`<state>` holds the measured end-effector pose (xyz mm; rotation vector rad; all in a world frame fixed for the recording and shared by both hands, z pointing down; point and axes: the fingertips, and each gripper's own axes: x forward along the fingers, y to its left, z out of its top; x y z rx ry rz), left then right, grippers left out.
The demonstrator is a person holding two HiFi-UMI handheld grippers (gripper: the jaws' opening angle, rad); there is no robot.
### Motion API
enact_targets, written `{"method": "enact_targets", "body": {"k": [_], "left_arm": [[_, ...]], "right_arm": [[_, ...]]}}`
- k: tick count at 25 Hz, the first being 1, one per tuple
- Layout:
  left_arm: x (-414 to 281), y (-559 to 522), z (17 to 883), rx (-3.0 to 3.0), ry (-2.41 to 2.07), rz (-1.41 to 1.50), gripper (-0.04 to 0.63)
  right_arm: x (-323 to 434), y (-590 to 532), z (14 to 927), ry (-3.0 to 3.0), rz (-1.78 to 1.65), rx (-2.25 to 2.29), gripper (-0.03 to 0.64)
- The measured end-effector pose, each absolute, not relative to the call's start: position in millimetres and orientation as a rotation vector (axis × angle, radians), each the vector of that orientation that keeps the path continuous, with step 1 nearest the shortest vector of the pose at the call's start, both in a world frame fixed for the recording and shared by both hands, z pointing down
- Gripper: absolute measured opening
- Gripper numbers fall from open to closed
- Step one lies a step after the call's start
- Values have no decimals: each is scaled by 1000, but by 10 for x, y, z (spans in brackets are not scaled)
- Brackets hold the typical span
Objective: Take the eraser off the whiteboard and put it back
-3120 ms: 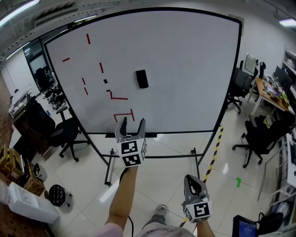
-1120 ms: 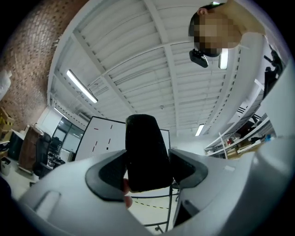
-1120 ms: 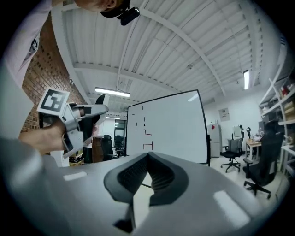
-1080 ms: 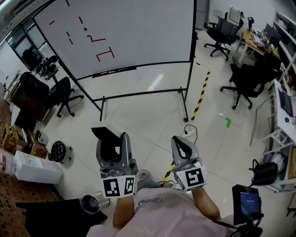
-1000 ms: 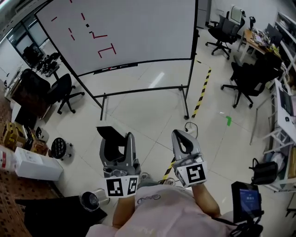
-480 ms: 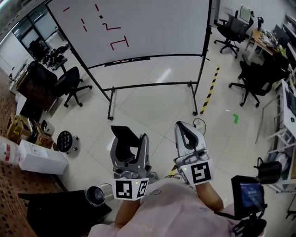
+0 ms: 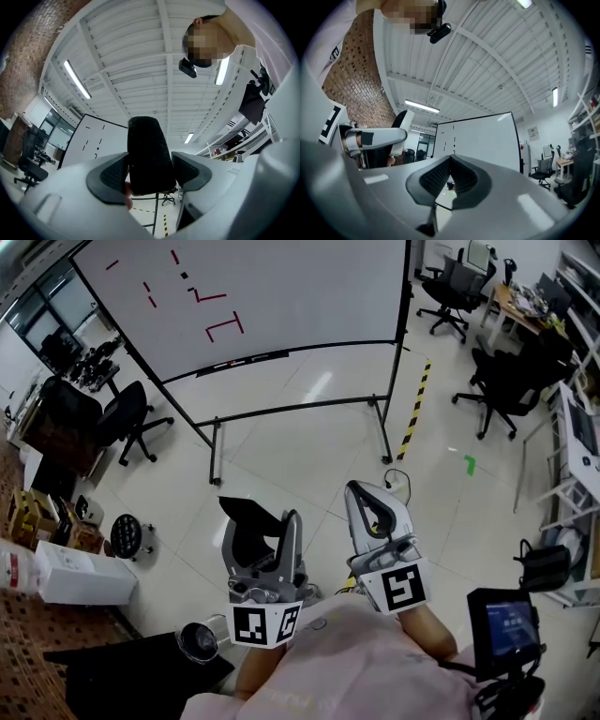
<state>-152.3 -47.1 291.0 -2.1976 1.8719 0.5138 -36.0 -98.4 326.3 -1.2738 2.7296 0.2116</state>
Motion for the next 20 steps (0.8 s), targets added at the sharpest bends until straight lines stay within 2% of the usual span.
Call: {"method": "enact_targets", "body": {"k": [9, 16, 20], "left_arm": [[-1437, -638, 2906, -2220, 1859, 558, 293], [-989, -650, 2950, -2228, 1827, 565, 295], [-1028, -811, 2890, -2171, 1850, 575, 295]], "right_arm": [[-196, -1107, 3289, 2745, 274, -1358, 3], [261, -1095, 3369, 2730, 272, -1382, 3], [408, -1207, 3387, 2728, 301, -1382, 3]]}}
